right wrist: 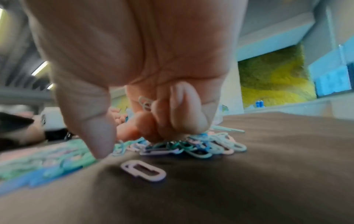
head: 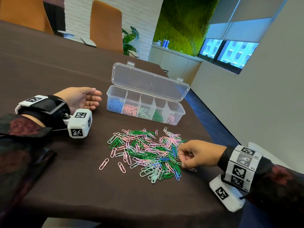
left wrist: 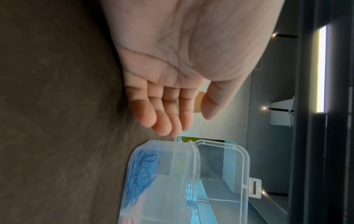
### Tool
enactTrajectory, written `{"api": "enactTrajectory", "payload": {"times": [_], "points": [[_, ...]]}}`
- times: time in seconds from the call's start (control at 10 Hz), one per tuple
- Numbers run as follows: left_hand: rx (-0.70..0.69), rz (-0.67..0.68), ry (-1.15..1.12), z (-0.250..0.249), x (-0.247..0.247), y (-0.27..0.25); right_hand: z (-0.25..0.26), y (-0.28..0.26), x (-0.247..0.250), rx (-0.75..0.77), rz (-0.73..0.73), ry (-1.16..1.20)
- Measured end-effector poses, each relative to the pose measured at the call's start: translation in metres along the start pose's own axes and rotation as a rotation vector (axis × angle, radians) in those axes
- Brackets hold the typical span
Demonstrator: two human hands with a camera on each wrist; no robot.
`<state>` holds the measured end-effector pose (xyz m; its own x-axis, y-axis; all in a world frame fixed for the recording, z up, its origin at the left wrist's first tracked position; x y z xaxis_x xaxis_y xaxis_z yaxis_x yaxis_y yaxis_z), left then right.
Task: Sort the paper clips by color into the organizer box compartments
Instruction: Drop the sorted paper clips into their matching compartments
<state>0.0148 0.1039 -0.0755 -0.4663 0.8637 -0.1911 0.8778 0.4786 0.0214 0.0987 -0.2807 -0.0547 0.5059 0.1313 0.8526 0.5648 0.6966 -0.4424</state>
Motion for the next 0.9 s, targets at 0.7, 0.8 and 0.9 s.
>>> {"api": "enactTrajectory", "payload": {"times": [0.7, 0.8, 0.9], "points": [[0.005, -0.015, -0.028, 0.001, 0.0, -0.001, 0.09, 0.086, 0.112, 0.13, -0.174, 2.118], [0.004, -0.019, -0.033, 0.001, 0.0, -0.001, 0.087, 0.09, 0.104, 0.117, -0.198, 2.043], [0.007, -0.017, -0.037, 0.0, -0.001, -0.002, 0.075, 0.083, 0.093, 0.149, -0.239, 1.934]]}}
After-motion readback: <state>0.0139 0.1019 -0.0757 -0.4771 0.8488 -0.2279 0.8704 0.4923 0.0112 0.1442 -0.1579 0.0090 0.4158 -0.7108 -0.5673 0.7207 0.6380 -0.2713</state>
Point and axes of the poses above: each hand's wrist, its own y-axis towards the middle knuckle, its own x-axis out of the back of the hand, z = x × y, the point moved 3 cm from there along y, towards the middle knuckle, and after that the axes turned 11 degrees about -x, right-handed, at the moved point
